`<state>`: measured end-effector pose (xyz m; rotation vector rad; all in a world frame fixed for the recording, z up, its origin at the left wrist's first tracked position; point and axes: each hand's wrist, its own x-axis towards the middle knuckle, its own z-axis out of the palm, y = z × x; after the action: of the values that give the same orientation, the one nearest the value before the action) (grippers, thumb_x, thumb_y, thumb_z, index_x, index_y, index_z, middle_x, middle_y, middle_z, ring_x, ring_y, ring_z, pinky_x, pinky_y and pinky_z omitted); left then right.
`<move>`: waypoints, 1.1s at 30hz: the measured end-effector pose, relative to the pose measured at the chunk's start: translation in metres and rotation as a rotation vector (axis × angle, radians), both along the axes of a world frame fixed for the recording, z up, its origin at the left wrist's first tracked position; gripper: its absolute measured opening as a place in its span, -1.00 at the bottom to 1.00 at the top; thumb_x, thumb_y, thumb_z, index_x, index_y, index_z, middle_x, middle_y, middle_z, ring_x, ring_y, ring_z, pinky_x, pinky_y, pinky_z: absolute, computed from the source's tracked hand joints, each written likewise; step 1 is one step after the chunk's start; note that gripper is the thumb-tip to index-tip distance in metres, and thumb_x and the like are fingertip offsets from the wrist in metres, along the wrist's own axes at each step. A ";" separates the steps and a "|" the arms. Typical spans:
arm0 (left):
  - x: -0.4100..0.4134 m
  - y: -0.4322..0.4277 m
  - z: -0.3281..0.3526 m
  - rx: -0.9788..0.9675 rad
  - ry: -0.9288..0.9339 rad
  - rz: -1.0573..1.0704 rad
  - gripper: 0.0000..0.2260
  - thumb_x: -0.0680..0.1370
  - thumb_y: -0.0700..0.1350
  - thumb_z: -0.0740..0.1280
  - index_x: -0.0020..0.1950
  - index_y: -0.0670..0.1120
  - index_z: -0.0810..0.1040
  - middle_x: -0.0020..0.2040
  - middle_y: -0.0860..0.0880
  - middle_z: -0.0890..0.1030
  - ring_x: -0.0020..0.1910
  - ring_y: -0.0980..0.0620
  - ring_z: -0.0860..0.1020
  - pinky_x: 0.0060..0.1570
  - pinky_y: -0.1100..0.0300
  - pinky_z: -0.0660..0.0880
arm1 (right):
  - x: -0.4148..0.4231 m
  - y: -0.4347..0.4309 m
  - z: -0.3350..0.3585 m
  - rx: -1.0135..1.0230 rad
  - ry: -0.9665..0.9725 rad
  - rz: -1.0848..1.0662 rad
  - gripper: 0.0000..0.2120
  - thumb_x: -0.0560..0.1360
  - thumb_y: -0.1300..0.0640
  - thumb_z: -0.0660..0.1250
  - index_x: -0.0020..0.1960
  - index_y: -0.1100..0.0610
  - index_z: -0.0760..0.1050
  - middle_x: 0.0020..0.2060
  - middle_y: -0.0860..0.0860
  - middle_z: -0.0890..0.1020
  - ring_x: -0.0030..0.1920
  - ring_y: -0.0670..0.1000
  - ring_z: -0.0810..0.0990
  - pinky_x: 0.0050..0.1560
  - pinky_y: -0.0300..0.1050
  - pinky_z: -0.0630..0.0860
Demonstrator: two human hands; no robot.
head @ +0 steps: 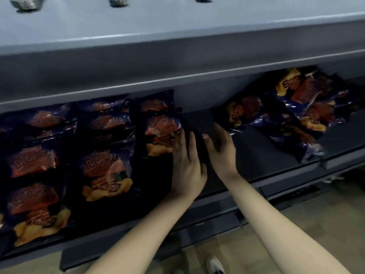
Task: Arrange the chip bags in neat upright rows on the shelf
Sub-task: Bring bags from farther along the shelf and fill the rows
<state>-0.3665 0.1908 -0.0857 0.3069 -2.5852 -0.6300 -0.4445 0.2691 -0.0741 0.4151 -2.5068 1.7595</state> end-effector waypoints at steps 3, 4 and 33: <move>-0.020 0.030 0.009 0.000 0.015 -0.061 -0.25 0.40 -0.23 0.39 0.51 -0.17 0.10 0.52 -0.22 0.07 0.50 -0.22 0.03 0.44 -0.12 -0.02 | -0.008 0.041 0.015 0.011 0.163 -0.090 -0.62 0.52 0.09 0.34 0.32 0.09 0.43 0.22 0.03 0.47 0.22 -0.06 0.44 0.23 -0.26 0.37; -0.028 0.042 0.011 -0.004 0.016 -0.082 -0.25 0.39 -0.22 0.40 0.51 -0.16 0.12 0.52 -0.21 0.09 0.49 -0.22 0.05 0.43 -0.12 -0.04 | -0.012 0.056 0.021 0.031 0.224 -0.118 -0.65 0.51 0.12 0.35 0.28 0.13 0.46 0.19 0.06 0.49 0.21 -0.05 0.45 0.21 -0.27 0.37; -0.142 0.204 -0.014 -0.105 -0.196 -0.467 -0.40 0.45 -0.23 0.28 0.45 0.05 0.23 0.56 -0.06 -0.06 0.51 -0.07 -0.07 0.45 0.03 -0.04 | -0.100 0.274 -0.026 0.738 0.321 -0.104 -0.54 0.58 0.00 0.20 0.45 0.07 0.30 0.41 0.08 0.37 0.41 0.20 0.30 0.40 0.25 0.16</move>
<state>-0.5082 0.3952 -0.0995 -0.2955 -2.8886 -0.6412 -0.5448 0.5427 -0.1002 0.5244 -2.7651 0.6092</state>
